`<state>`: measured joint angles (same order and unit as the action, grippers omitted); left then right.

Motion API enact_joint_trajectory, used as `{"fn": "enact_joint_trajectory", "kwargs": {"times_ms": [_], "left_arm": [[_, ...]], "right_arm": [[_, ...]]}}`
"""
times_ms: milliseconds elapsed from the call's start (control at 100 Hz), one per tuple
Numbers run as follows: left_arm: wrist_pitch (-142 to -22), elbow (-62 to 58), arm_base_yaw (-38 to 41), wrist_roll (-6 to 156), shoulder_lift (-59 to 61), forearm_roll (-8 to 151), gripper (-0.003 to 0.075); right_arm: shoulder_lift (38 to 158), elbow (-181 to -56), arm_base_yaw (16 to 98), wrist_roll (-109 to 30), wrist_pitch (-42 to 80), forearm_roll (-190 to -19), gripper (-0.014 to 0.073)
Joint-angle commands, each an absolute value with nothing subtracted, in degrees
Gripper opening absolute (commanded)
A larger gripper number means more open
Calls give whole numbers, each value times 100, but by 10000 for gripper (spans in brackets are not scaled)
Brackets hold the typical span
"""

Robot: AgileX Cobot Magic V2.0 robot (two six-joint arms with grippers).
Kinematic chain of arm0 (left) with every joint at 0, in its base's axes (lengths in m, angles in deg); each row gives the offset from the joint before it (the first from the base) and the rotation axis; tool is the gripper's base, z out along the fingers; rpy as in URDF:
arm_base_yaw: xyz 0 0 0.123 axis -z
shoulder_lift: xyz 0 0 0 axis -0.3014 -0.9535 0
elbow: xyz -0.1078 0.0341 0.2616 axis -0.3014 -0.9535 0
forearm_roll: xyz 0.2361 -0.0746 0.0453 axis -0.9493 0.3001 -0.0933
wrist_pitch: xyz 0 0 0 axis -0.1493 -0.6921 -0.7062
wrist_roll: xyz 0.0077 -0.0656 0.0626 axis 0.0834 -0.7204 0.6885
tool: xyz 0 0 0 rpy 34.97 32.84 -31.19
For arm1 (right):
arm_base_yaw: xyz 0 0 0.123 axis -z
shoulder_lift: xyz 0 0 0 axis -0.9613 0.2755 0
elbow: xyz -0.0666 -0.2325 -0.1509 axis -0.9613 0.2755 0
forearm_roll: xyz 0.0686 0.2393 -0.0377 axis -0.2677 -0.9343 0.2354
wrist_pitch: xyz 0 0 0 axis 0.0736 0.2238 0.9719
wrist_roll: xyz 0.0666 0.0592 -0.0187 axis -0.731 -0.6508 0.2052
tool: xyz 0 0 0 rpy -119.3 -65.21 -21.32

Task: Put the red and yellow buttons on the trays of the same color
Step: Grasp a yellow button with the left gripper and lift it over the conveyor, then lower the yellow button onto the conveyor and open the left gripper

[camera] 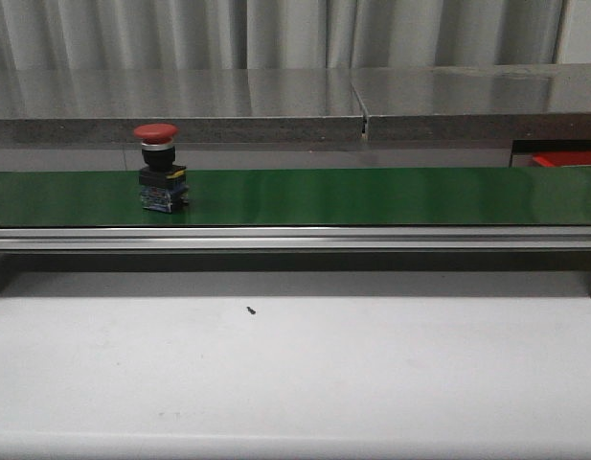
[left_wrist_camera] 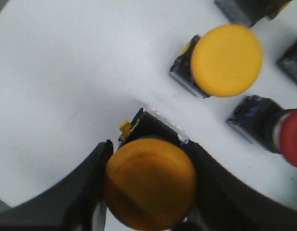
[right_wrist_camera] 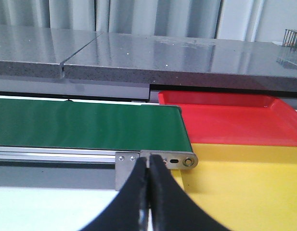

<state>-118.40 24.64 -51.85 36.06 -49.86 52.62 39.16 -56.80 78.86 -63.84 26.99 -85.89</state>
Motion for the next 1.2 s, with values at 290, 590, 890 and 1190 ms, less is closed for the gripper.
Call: {"fn": "enact_joint_trajectory", "kwargs": {"times_ms": [290, 590, 890, 1190], "left_arm": [[-11840, 2618, -4185, 4190, -3774, 6464, -19], [-11631, 2618, -2832, 4317, -3916, 5986, -18], [-11549, 2618, -2602, 4317, -4124, 6026, 5], [-11585, 2618, -2602, 4317, -4449, 6037, 243]], "right_arm": [[3837, -5685, 7878, -6374, 3186, -8537, -66], [3837, -5685, 7878, -6374, 3186, -8537, -66], [3837, -5685, 7878, -6374, 3186, -8537, -66], [3837, -5685, 7878, -6374, 3186, -8537, -66]]}}
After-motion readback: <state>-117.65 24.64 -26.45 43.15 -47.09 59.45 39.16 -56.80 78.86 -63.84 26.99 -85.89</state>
